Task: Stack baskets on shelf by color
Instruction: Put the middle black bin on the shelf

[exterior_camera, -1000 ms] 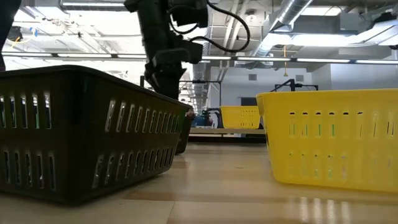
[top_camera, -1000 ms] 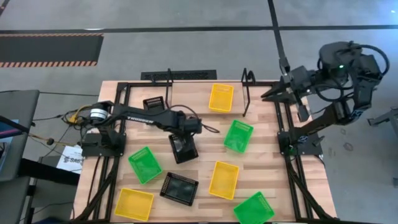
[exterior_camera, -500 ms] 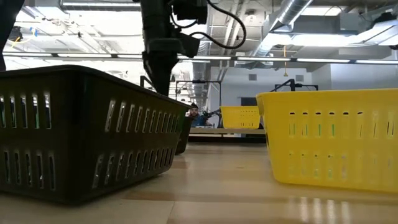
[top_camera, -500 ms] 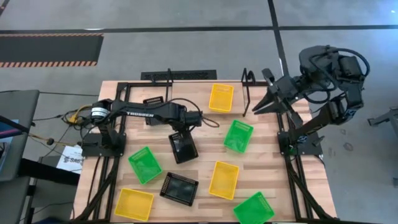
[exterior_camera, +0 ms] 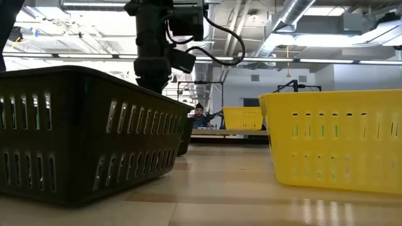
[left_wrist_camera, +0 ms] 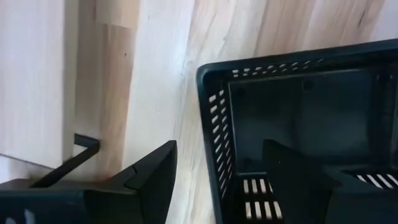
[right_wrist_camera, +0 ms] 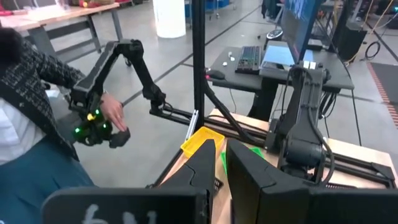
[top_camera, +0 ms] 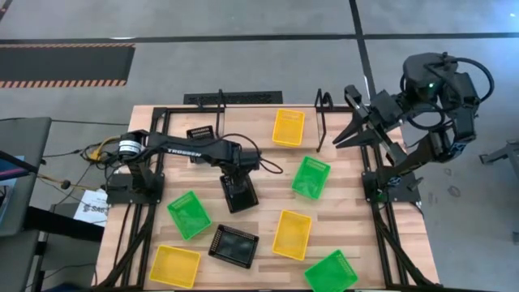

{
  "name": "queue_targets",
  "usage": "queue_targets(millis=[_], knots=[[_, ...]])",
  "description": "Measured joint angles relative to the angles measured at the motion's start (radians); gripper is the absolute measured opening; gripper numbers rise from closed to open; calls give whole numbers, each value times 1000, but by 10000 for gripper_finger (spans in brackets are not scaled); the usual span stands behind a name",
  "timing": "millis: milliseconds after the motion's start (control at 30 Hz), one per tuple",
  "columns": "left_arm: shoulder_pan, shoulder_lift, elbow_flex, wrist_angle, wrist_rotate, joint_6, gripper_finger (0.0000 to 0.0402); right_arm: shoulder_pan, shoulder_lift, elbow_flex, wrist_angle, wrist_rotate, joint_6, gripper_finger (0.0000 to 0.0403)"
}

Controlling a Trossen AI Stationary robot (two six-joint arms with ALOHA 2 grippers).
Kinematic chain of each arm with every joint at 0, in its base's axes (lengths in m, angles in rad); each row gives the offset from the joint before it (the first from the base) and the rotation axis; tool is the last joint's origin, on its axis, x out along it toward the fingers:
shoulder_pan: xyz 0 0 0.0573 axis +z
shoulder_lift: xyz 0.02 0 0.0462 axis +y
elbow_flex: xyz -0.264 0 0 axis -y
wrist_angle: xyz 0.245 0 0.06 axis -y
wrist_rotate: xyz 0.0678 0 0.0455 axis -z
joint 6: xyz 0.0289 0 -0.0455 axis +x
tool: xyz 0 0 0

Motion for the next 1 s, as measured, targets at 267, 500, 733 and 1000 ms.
queue_targets(millis=[267,500,733,1000], knots=[[6,0,-45,65,3,0,224,0,0,0,16,0,5,64],[25,0,-99,123,38,-4,224,38,2,0,62,0,7,64],[29,0,-99,134,37,-4,220,74,2,0,75,15,7,64],[29,0,-99,130,47,-34,104,100,1,0,123,14,30,64]])
